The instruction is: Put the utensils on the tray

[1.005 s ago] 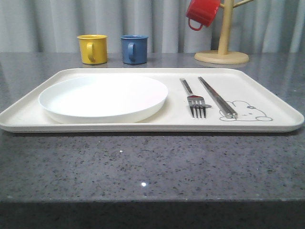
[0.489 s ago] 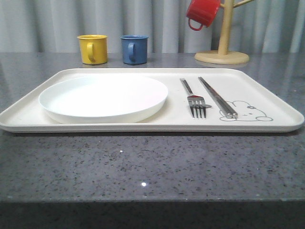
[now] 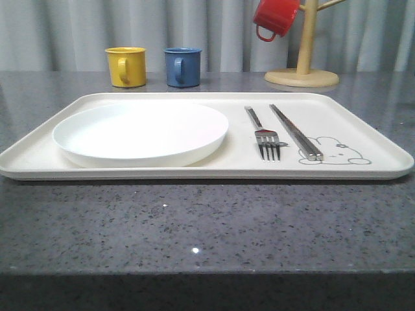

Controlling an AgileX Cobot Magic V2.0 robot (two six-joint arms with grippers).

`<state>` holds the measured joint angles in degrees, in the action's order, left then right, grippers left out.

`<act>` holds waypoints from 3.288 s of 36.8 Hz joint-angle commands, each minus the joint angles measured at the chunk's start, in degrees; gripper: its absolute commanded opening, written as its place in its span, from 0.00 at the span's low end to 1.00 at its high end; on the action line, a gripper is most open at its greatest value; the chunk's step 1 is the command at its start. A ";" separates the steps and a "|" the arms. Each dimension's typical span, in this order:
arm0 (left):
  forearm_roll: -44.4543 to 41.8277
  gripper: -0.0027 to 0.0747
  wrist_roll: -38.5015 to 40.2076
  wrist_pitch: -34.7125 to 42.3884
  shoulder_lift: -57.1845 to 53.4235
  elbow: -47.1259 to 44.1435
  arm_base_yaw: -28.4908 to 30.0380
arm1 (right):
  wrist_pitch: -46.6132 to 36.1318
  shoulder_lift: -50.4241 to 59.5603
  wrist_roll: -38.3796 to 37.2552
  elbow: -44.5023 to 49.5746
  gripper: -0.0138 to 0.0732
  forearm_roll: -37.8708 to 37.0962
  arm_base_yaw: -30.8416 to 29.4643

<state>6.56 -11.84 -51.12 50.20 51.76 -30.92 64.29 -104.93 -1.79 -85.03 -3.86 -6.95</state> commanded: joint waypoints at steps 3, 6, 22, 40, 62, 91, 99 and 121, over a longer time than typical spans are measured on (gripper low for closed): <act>0.57 0.51 0.55 3.50 -0.26 1.41 -0.43 | -0.57 2.10 0.56 -1.68 0.36 -0.76 -0.47; 0.57 0.51 0.55 3.50 -0.26 1.41 -0.43 | -0.52 2.10 0.57 -1.79 0.28 -0.76 -0.47; 0.57 0.51 0.55 3.50 -0.26 1.41 -0.43 | 7.39 4.63 1.79 -3.73 0.08 3.86 1.17; 0.57 0.51 0.55 3.50 -0.26 1.41 -0.43 | 9.10 10.05 -2.16 -3.70 0.08 14.27 17.08; 0.57 0.51 0.55 3.50 -0.26 1.41 -0.43 | 3.19 3.06 -15.15 -3.70 0.08 14.34 20.17; 0.57 0.51 0.55 3.50 -0.26 1.41 -0.43 | -0.75 10.16 -6.07 -3.71 0.46 13.70 20.40; 0.57 0.51 0.55 3.50 -0.26 1.41 -0.43 | 0.72 21.28 3.60 -3.60 0.46 12.60 23.17; 0.57 0.51 0.55 3.50 -0.26 1.41 -0.43 | 1.32 52.38 7.73 8.98 0.46 12.14 26.00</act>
<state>6.56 -11.84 -51.12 50.20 51.76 -30.92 69.97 -57.65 4.83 -79.06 8.75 18.98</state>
